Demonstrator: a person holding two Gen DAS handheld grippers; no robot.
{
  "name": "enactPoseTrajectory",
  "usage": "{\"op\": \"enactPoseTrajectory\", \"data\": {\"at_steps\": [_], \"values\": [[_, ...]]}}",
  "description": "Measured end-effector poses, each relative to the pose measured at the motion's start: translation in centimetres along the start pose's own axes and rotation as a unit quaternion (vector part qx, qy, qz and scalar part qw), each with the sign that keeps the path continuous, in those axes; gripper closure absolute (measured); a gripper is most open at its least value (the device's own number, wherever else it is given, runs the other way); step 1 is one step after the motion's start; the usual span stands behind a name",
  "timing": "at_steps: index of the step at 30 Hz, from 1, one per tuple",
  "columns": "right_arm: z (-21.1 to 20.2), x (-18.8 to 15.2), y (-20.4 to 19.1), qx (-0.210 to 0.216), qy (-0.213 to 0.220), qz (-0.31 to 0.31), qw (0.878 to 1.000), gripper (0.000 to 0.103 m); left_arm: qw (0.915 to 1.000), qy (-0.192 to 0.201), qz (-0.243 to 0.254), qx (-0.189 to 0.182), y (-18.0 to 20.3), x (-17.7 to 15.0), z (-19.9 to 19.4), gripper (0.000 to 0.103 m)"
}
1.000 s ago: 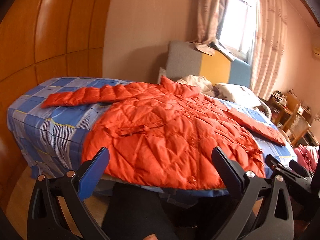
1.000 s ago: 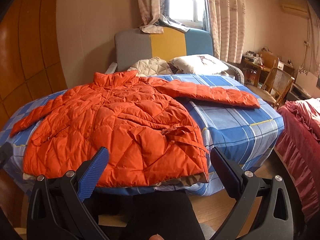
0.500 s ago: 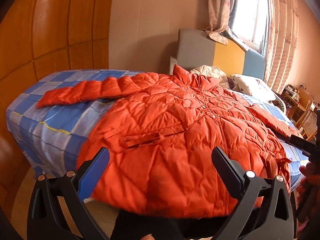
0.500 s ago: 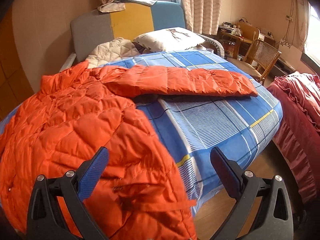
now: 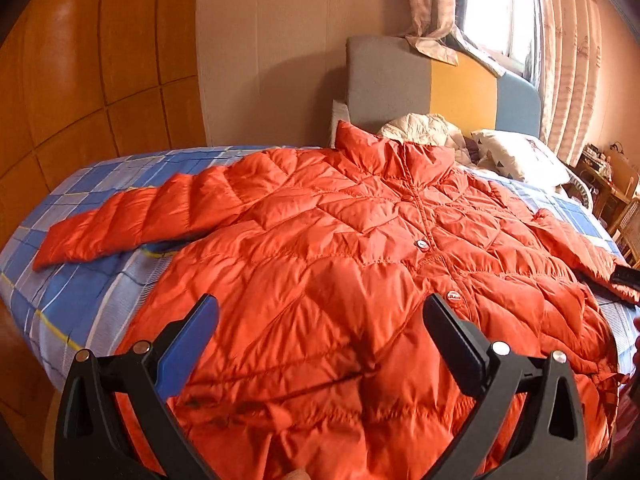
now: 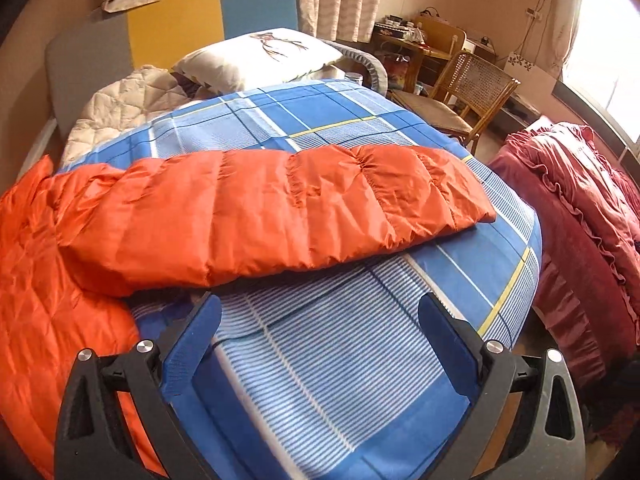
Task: Fold large clothes
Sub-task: 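Move the right gripper to the jacket sleeve cuff and close on it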
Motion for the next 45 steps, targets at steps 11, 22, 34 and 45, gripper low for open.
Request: {"op": "enactPoseTrajectory", "data": {"at_steps": [11,22,34,45], "values": [[8.4,3.4,-2.3,-0.047,-0.04,-0.038,0.997,0.016,0.9996,-0.024,0.012,-0.01,1.7,1.1,5.4,0.002],[8.3,4.2,-5.9,-0.011,-0.007,-0.08,0.997,0.087,0.9994,-0.032,-0.003,-0.015,1.5,1.4,7.3,0.002],[8.1,6.8,0.9,-0.097,0.014,-0.032,0.995,0.027,0.9997,-0.012,0.004,-0.022,2.1,1.2,5.4,0.002],[11.9,7.9,6.2,-0.135,-0.031,-0.007,0.99,0.026,0.9997,-0.009,0.003,-0.021,2.4,1.6,5.1,0.002]]}}
Point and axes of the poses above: each gripper's, at about its wrist camera, not at the fingertips, and z roughly the way its jaws point, y to its right, x to its top, the point moved 6 cm from there along z, roughly the way its jaws point, and after that the axes turned 9 degrees about -x, right-handed, at the moved point
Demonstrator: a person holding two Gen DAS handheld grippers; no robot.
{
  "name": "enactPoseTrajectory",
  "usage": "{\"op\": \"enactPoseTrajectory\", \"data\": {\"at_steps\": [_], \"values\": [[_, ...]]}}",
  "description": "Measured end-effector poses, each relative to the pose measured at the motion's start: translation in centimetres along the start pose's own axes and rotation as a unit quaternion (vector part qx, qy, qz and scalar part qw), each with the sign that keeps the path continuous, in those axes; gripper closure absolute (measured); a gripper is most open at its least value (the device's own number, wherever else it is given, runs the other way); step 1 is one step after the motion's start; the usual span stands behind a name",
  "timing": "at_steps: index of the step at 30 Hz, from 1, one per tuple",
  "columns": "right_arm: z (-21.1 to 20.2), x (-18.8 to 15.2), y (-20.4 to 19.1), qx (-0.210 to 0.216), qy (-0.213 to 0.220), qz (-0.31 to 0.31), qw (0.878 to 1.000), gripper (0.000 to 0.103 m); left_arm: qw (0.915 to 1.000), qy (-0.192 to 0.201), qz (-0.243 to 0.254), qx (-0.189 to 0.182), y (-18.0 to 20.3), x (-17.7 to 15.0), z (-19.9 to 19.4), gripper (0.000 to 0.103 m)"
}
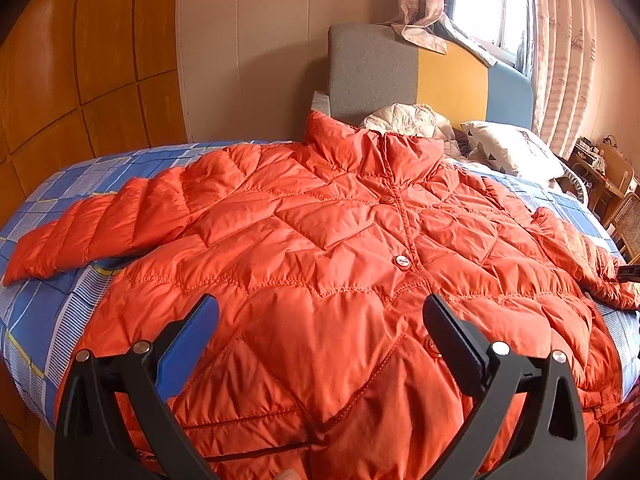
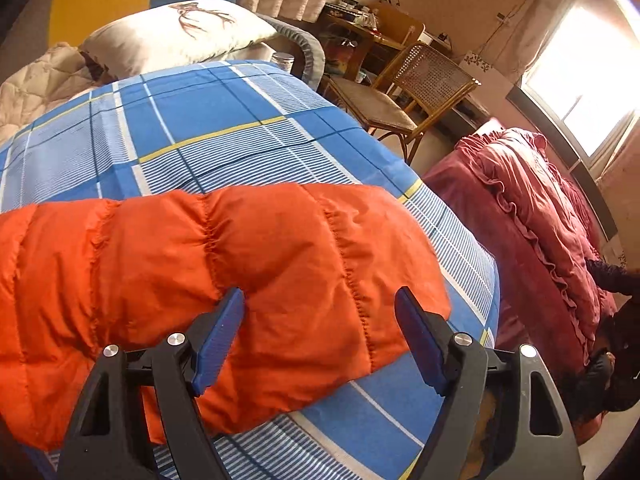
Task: Fold large clothes
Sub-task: 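Move the right gripper to the jacket sleeve cuff and close on it, then lift the sleeve with the right gripper and fold it across the jacket body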
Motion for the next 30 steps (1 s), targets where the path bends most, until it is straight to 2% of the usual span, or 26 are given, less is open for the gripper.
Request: {"op": "enactPoseTrajectory", "data": {"at_steps": [6,10,11,12,17,19,21,22,23,24,26,28,30], "values": [[2.1,0.7,2.2,-0.017,-0.014,0.018,1.0,0.02,0.9999,-0.008,0.009,-0.004,1.0,-0.2,0.5,0.002],[3.6,0.9,2.6,-0.027,-0.02,-0.001,0.999,0.01,0.9999,-0.01,0.012,-0.005,1.3,-0.6,0.5,0.002],[4.1,0.9,2.7,-0.029,-0.024,-0.003,0.999,0.003,0.9999,-0.011,0.01,-0.002,1.1,-0.7,0.6,0.002],[4.6,0.8,3.0,-0.03,-0.031,-0.004,0.999,0.003,0.9999,-0.013,0.006,-0.002,1.0,-0.8,0.6,0.002],[5.7,0.6,3.3,-0.001,-0.038,-0.007,0.999,0.003,0.9995,-0.018,-0.027,0.008,-0.7,-1.6,0.6,0.002],[6.2,0.4,3.6,0.017,-0.048,0.012,0.999,0.003,0.9993,-0.019,-0.028,0.014,-1.2,-1.8,0.5,0.002],[6.6,0.0,3.6,0.045,-0.059,0.032,0.997,0.012,0.9992,-0.018,-0.031,0.02,-1.6,-2.0,0.3,0.002],[6.5,0.0,3.3,0.06,-0.061,0.033,0.996,0.023,0.999,-0.019,-0.033,0.022,-1.8,-2.2,0.3,0.002],[6.2,0.1,2.9,0.068,-0.057,0.026,0.996,0.04,0.999,-0.019,-0.034,0.024,-2.0,-2.2,0.3,0.002],[5.7,0.2,2.3,0.074,-0.051,0.015,0.996,0.047,0.9989,-0.018,-0.034,0.025,-2.1,-2.2,0.2,0.002],[4.8,0.5,1.1,0.077,-0.045,-0.004,0.996,0.074,0.9989,-0.019,-0.034,0.026,-2.2,-2.2,0.2,0.002],[4.2,0.6,0.2,0.076,-0.043,-0.013,0.996,0.082,0.999,-0.016,-0.035,0.024,-2.2,-2.2,0.0,0.002],[3.6,0.7,-0.1,0.073,-0.039,-0.016,0.996,0.086,0.9992,-0.013,-0.03,0.025,-2.1,-2.2,-0.4,0.002]]}}
Point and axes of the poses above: each gripper's, at about its wrist camera, not at the fingertips, and z roughly the way its jaws point, y to its right, x to its top, the point moved 6 cm from there along z, roughly the way its jaws point, and after that the axes turned 9 degrees about -x, right-handed, at the moved point
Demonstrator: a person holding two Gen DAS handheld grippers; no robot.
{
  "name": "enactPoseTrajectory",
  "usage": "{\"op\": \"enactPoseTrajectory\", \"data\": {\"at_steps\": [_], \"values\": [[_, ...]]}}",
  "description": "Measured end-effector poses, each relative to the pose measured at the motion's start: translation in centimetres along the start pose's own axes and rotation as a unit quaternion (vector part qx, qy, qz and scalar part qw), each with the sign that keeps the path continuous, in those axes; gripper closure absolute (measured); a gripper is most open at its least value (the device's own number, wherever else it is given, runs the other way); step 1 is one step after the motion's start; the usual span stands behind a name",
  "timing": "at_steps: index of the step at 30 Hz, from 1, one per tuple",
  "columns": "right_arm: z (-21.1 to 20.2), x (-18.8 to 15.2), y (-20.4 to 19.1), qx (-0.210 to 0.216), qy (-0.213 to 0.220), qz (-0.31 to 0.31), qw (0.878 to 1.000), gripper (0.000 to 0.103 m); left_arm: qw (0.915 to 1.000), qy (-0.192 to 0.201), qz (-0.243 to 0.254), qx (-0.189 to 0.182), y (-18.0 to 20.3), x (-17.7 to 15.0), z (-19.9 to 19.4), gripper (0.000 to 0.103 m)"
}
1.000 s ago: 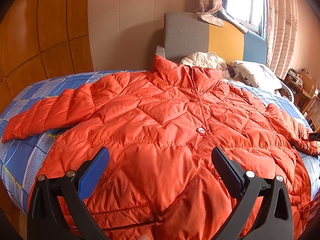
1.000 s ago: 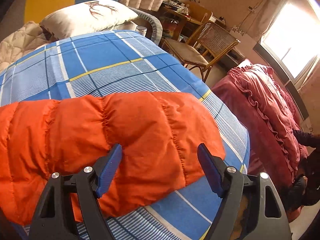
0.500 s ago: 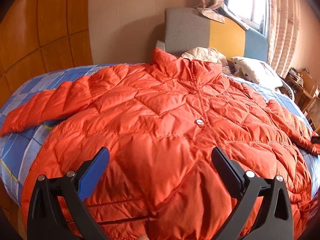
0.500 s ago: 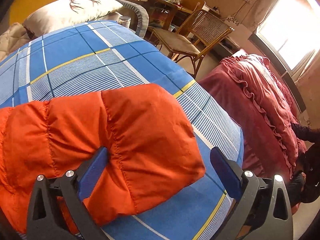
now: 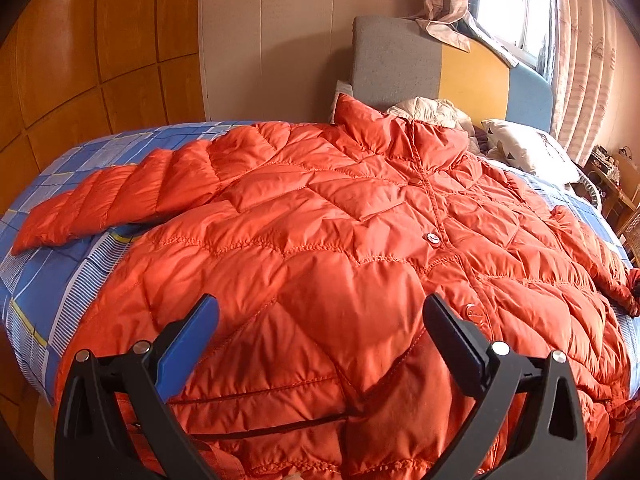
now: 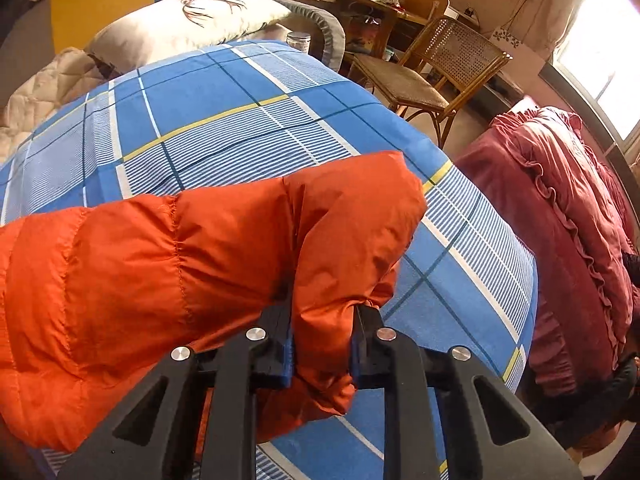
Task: Fold large clothes
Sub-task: 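Lift the sleeve with the right gripper and fold it across the jacket body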
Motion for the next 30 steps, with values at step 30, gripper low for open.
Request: {"op": "enactPoseTrajectory", "data": {"at_steps": [30], "values": [[-23.5,-2.2,-21.1,0.172,0.163,-0.162,0.958,0.092,0.9993,0.002,-0.037,0.009,-6.3,0.0,-1.1,0.002]]}}
Point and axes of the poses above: each gripper's, at about its wrist camera, not at the fingertips, and z roughly the way its jaws point, y to its right, x to its top, the point moved 6 cm from there along z, roughly the way its jaws point, and after that the axes turned 9 degrees about -x, right-handed, at the moved point
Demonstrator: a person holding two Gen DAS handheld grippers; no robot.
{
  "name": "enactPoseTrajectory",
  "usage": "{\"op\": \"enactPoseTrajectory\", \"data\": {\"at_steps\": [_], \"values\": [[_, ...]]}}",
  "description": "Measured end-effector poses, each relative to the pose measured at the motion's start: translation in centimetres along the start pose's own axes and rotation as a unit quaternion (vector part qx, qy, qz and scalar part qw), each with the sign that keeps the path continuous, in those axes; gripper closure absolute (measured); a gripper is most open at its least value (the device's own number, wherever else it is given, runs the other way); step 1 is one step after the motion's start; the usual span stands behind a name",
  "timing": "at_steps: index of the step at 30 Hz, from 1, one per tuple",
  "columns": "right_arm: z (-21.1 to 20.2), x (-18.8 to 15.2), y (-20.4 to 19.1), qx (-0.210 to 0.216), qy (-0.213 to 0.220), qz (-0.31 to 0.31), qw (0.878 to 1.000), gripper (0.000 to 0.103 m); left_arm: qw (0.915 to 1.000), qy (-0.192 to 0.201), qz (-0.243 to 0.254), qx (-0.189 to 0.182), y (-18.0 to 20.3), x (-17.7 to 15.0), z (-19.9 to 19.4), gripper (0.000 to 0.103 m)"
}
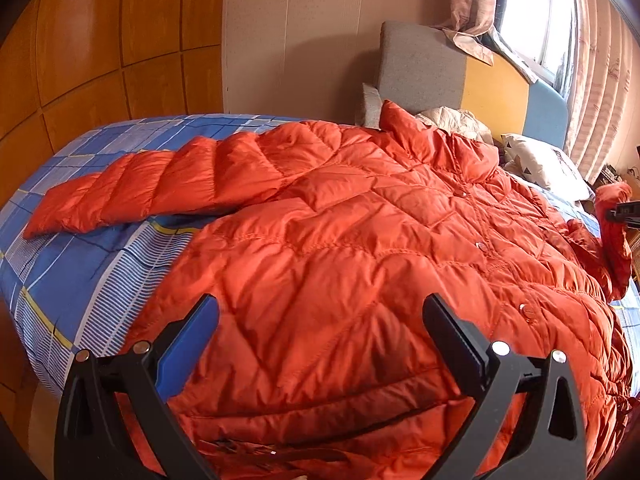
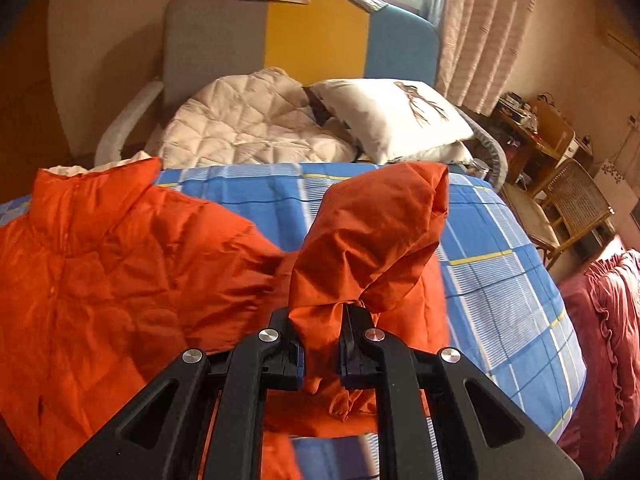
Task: Fold large clothes
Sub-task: 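Lift the sleeve with the right gripper and fold it across the jacket body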
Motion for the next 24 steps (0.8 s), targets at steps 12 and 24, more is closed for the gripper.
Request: {"op": "enactPoseTrajectory", "data": {"at_steps": [12,24], "values": [[-4.5,-0.1,-16.6,0.099,0.013,-0.071,0.992,0.092,0.9999,0.003,-0.01,-0.004,-2.7,1.0,0.1,0.002],[-7.3,0.3,-29.2,0.163,0.009,-0.121,0.979,0.092,0.9991,0.014,-0.039,-0.002,-6.3,2.0,0.2,0.002]]}}
Point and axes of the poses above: each gripper's, at about its wrist camera, not at the fingertips, and z roughly the way its jaws point, y to its right, x to its top, the point moved 6 cm from there along z, roughly the way its jaws point, and after that the axes turned 9 degrees about -x, right-handed, at the moved point
